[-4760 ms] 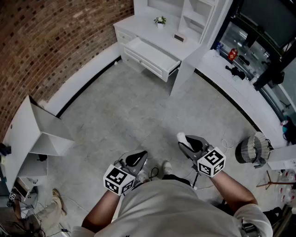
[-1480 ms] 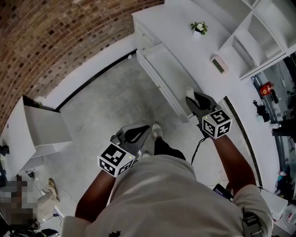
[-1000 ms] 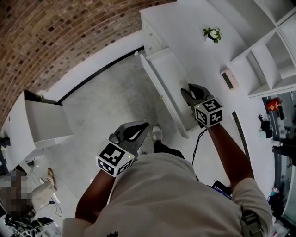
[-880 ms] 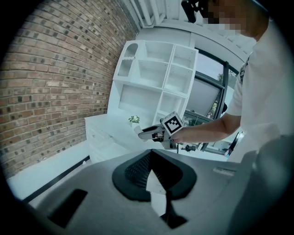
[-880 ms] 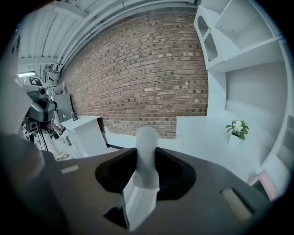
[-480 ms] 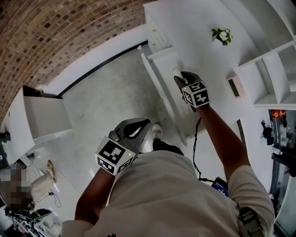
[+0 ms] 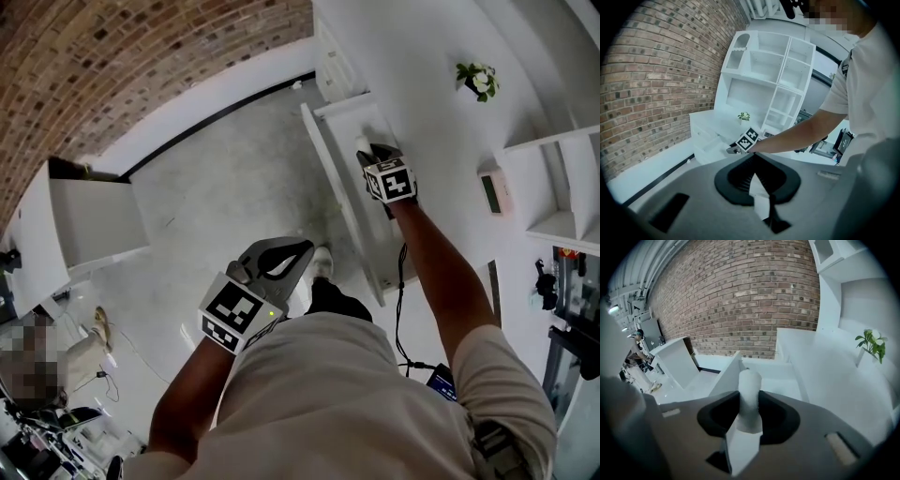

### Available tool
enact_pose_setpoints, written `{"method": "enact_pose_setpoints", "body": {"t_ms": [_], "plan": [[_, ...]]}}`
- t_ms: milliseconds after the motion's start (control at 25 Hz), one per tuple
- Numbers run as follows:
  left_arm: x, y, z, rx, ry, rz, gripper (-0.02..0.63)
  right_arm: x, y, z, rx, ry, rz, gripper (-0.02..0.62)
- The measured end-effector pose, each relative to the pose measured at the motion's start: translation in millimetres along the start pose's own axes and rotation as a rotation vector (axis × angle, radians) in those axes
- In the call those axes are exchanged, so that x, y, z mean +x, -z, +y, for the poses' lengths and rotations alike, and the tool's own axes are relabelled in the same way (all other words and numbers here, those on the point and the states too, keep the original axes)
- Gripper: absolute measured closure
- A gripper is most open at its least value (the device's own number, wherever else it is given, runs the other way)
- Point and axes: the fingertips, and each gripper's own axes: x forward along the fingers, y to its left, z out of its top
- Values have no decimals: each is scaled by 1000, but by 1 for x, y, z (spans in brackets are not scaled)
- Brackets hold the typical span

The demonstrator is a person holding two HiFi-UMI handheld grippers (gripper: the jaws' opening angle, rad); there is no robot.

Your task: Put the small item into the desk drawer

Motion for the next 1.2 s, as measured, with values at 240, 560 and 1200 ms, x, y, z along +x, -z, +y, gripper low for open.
{"method": "enact_pose_setpoints", "body": {"t_ms": [240, 560, 1200], "plan": [[8, -5, 12, -11, -12, 3, 600, 33, 13, -9, 14, 7, 52, 459], [19, -2, 17, -27, -14, 32, 600, 70, 37, -18, 48, 20, 127, 459], [18, 18, 28, -86, -56, 66, 600, 104, 58, -27, 97, 38, 167, 437]]}}
